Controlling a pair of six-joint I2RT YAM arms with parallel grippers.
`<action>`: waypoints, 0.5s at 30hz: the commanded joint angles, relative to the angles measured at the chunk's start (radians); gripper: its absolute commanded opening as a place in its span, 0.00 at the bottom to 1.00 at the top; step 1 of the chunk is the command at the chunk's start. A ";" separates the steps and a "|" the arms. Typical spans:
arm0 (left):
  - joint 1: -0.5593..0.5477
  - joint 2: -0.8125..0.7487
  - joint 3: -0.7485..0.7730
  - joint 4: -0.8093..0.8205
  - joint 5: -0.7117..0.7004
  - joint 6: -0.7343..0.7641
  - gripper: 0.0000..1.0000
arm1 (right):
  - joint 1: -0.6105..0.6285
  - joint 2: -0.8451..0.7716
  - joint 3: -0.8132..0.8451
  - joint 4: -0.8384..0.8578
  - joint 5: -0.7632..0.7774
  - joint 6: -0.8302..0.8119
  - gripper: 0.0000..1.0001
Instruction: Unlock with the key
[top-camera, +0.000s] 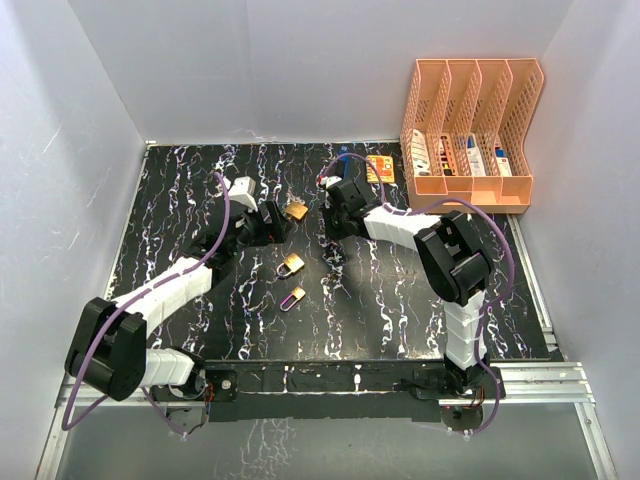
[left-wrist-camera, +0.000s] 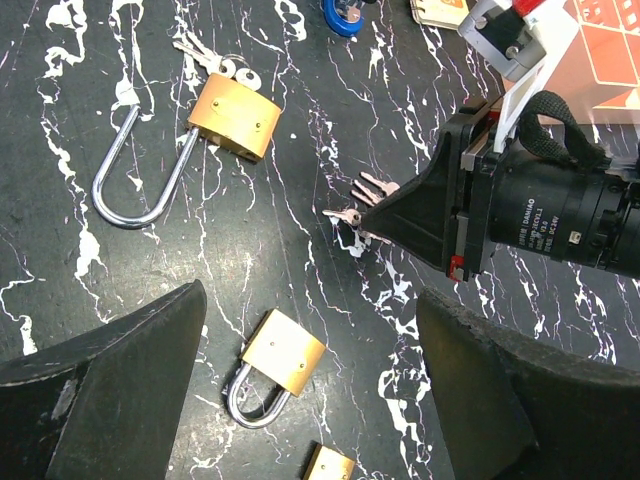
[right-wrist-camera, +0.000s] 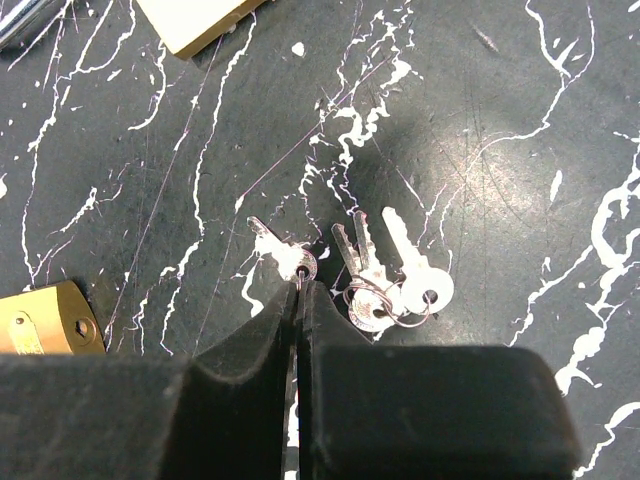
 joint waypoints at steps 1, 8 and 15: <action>-0.004 0.003 0.000 -0.004 0.007 0.007 0.84 | 0.004 0.010 0.053 0.018 0.015 -0.007 0.00; -0.004 -0.003 -0.001 -0.007 0.005 0.009 0.84 | 0.004 0.027 0.069 0.004 0.012 -0.006 0.07; -0.004 -0.003 -0.004 -0.009 0.006 0.009 0.84 | 0.003 0.053 0.095 -0.017 0.015 -0.009 0.11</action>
